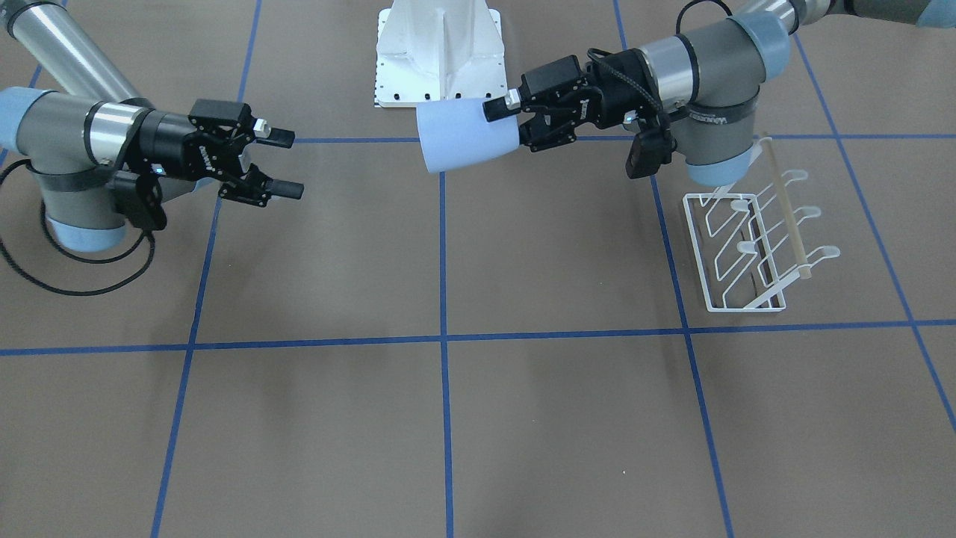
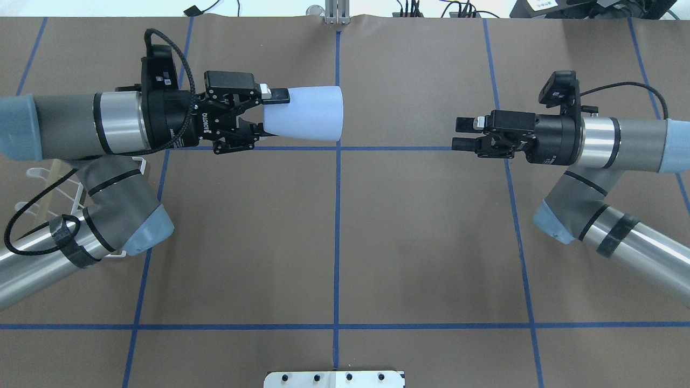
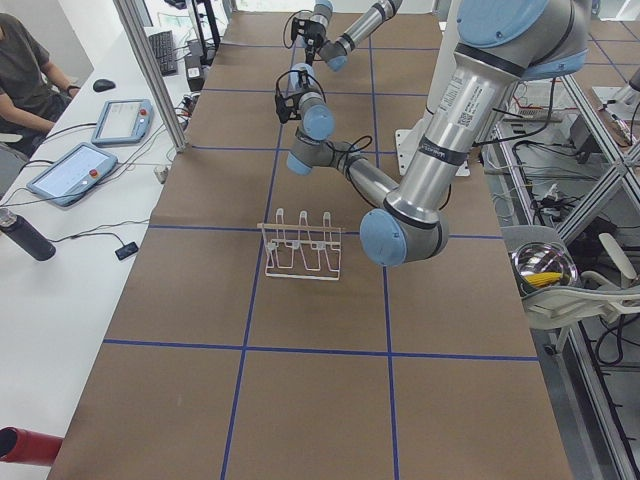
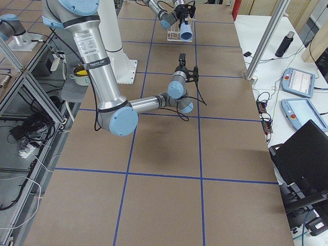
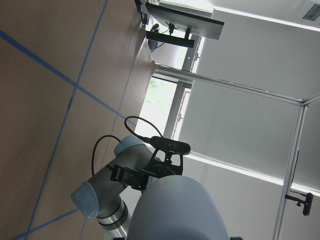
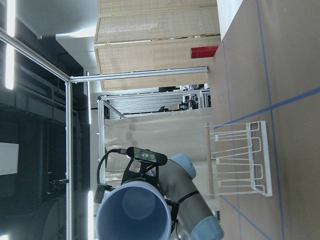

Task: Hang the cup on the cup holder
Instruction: 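Open the right gripper and withdraw it while the left arm pulls the cup back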

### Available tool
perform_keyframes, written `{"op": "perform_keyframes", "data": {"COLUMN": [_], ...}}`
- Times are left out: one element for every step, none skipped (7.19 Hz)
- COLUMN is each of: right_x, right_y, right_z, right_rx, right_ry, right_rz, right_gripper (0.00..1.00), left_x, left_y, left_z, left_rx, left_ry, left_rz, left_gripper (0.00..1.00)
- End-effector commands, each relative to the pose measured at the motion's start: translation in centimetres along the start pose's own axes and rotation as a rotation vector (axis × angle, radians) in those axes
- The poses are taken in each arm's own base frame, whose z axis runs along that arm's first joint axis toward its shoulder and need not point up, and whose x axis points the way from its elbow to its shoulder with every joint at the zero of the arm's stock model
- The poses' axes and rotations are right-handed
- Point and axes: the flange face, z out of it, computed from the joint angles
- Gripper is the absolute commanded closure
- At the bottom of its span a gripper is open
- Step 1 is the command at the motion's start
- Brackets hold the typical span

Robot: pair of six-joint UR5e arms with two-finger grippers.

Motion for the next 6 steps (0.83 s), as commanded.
{"op": "perform_keyframes", "data": {"right_x": [3.0,3.6,4.6,5.8,7.0,7.7], "right_y": [-3.8,-6.7,-9.2,-11.0,-12.3,-14.0], "right_z": [-5.3,-7.8,-10.1,-11.5,-14.2,-16.3], "right_rx": [0.066,0.126,0.126,0.106,0.055,-0.028], "right_ry": [0.258,0.388,0.531,0.668,0.778,0.877], "right_rz": [-0.23,-0.234,-0.329,-0.365,-0.417,-0.47], "right_gripper": [0.0,0.0,0.0,0.0,0.0,0.0], "left_x": [0.0,-0.6,-0.9,-0.1,1.1,2.0], "left_y": [-6.2,-8.5,-9.8,-10.3,-10.1,-9.4], "left_z": [-2.8,-4.6,-7.0,-7.4,-7.0,-7.4], "left_rx": [0.161,0.23,0.277,0.3,0.298,0.255], "left_ry": [-0.188,-0.298,-0.41,-0.554,-0.733,-0.89], "left_rz": [0.186,0.208,0.258,0.307,0.358,0.455], "left_gripper": [1.0,1.0,1.0,1.0,1.0,1.0]}}
